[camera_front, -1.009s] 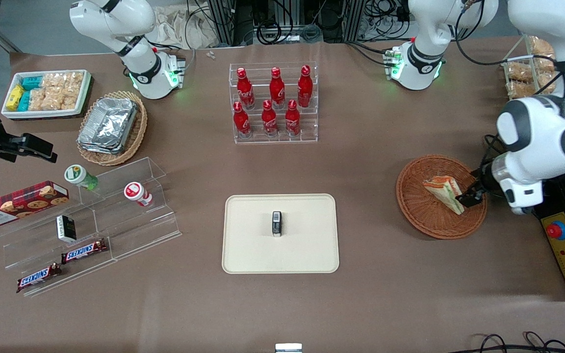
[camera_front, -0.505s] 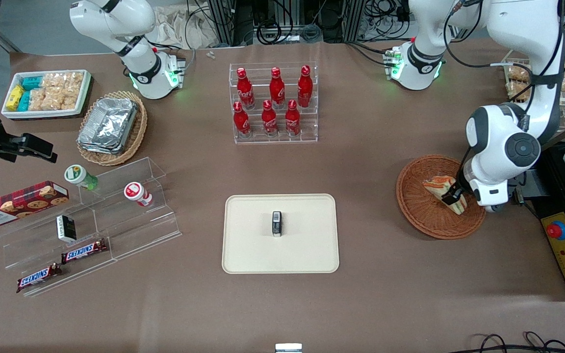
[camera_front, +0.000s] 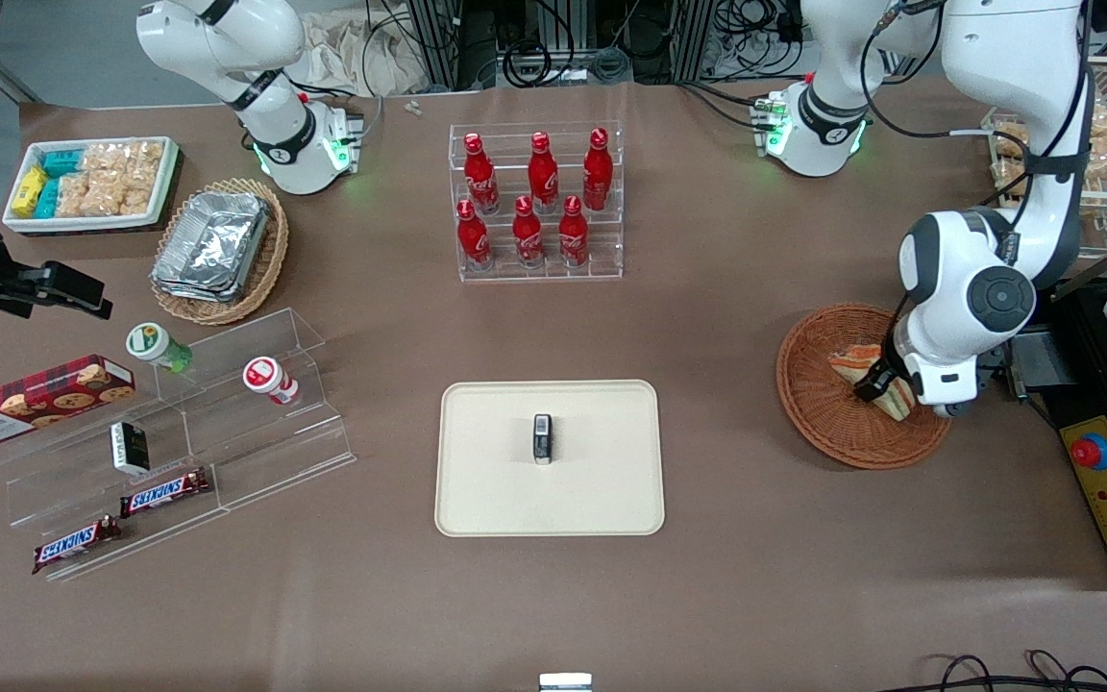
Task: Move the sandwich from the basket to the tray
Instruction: 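Lower the open left gripper and close it on the wrapped sandwich, then lift the sandwich out of the basket and carry it toward the cream tray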
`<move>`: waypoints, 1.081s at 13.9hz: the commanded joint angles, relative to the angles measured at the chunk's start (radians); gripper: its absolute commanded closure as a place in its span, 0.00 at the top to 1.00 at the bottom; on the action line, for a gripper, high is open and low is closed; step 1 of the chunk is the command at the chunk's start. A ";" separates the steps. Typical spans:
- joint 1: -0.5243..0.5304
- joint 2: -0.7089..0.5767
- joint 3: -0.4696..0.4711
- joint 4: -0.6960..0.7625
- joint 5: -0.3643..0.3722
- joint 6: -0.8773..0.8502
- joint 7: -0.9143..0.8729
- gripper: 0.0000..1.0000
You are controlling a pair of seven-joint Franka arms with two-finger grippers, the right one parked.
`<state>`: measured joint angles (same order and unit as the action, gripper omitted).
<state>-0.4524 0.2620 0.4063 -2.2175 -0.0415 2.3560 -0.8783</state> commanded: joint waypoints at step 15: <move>-0.022 -0.173 0.006 0.290 0.057 -0.478 0.109 0.00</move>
<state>-0.4704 0.1049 0.4081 -2.0576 -0.0075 2.0192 -0.8197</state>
